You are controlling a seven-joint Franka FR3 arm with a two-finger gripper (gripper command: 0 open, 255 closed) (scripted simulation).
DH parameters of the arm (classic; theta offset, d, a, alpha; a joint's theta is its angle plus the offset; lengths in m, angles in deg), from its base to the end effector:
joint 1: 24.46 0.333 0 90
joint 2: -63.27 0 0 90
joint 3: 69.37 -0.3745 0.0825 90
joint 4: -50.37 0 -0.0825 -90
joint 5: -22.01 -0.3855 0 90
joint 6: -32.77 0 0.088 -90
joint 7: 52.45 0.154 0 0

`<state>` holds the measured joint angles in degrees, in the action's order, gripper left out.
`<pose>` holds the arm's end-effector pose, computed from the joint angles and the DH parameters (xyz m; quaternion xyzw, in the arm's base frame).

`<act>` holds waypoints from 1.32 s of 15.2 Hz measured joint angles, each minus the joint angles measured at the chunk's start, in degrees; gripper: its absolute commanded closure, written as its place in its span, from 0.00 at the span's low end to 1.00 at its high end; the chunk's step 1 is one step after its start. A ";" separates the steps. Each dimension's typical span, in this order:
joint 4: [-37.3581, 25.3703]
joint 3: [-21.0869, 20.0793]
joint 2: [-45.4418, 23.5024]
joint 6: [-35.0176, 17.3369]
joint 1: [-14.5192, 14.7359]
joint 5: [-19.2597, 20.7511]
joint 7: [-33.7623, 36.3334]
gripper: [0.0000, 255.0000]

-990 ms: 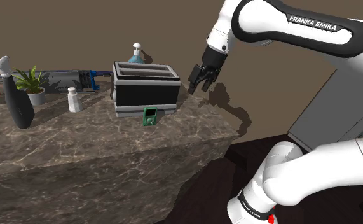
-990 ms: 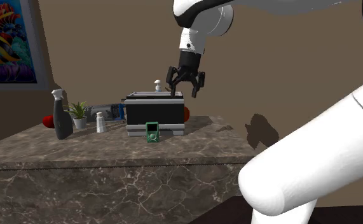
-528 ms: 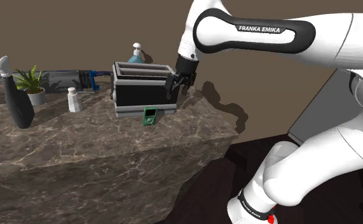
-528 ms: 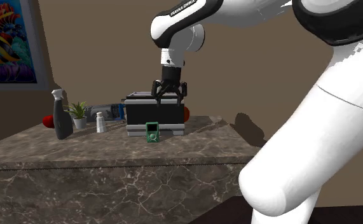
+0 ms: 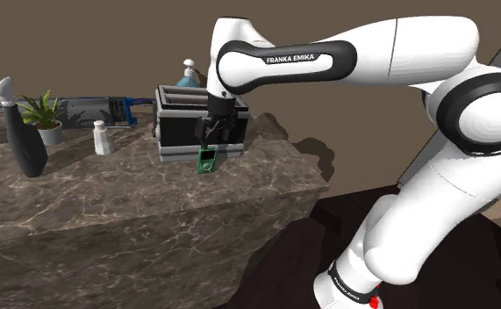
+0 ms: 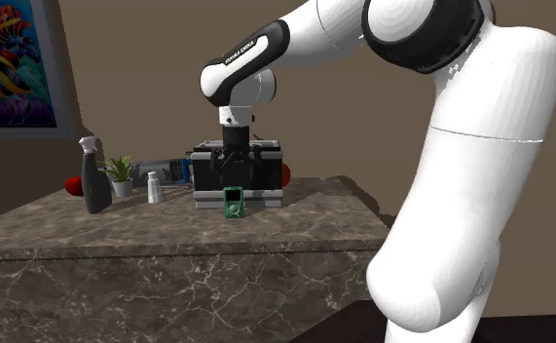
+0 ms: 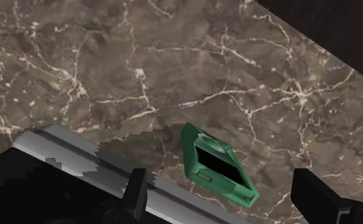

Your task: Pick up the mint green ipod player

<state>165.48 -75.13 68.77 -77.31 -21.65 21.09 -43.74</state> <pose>0.5200 0.0817 0.5085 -1.0000 0.0042 -0.0034 0.0033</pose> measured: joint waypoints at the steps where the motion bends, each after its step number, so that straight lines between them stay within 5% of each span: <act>1: -1.71 -0.40 -2.45 -0.38 0.26 0.62 0.55 0.00; 9: 0.94 -0.63 -5.94 -6.04 0.43 1.42 0.95 0.00; 10: 1.16 -0.61 -6.02 -6.33 0.42 1.43 0.93 1.00; 20: 1.37 -0.65 -6.03 -6.77 0.44 1.40 0.90 1.00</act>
<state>166.85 -75.78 62.73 -84.08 -21.21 22.49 -42.83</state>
